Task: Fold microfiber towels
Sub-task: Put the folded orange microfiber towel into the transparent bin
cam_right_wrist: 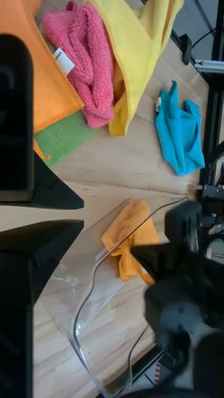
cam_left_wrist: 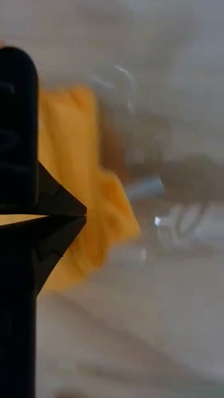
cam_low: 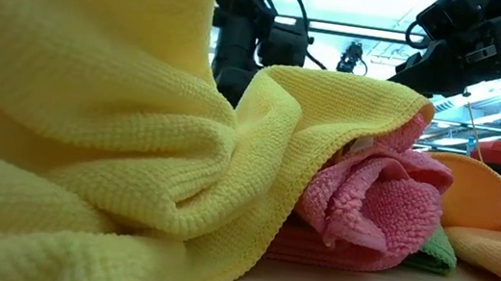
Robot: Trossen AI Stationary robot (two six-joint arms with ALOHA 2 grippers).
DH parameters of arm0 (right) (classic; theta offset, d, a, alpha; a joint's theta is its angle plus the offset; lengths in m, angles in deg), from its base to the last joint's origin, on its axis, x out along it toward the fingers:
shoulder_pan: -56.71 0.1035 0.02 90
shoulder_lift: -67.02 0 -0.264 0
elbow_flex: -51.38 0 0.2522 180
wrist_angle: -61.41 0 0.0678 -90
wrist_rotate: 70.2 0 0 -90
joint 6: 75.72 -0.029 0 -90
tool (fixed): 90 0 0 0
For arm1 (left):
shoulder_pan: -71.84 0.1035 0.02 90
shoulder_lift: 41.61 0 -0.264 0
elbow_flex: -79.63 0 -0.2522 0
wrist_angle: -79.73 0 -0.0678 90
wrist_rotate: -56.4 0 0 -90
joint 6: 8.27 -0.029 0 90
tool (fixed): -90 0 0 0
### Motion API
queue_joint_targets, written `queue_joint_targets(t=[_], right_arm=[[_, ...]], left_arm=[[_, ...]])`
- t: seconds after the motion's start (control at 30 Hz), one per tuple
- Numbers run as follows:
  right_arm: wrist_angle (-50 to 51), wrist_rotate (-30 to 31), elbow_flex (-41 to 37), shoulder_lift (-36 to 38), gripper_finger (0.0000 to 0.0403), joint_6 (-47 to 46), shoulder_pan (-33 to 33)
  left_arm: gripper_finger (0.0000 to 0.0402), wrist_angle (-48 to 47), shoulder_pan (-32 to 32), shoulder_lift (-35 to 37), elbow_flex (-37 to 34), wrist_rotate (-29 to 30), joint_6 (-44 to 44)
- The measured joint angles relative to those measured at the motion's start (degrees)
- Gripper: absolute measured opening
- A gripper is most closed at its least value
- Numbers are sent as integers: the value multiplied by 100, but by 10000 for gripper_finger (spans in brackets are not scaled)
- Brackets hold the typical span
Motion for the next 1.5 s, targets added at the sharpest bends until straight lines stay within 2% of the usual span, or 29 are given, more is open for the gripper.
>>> queue_joint_targets(t=[0.17, 0.27, 0.4, 0.53, 0.73, 0.93, 1.03, 1.17, 1.43, 1.5], right_arm=[[-6, 0, 1, 0, 45, -1, 0], [-8, 0, 1, 0, 45, -1, -2], [-39, 2, -1, 0, 45, 16, -2], [-27, 0, -1, 0, 45, 29, -6], [-8, 1, 0, 0, 45, 82, -7], [-54, 2, 1, 0, 45, 81, -7], [-56, 1, -1, 0, 45, 48, -7], [-55, 2, -1, 0, 45, 12, -7], [-55, 2, 1, 0, 45, 15, -7], [-55, 1, 1, 0, 45, 10, -7]], left_arm=[[7, 404, -39, 0, -395, -38, -26], [9, 129, -21, -1, -404, -14, -19], [19, -146, -8, 109, -203, 107, 101], [9, -507, -117, 208, 147, 109, 99], [11, -852, -376, 212, 303, -538, 68], [6, -493, -498, 197, -204, -532, 29], [11, -90, -468, 191, -498, -289, -33], [20, 32, -430, 191, -587, -240, -38], [6, -861, -505, 184, 307, -236, 108], [8, -991, -520, 186, 539, -61, 116]])
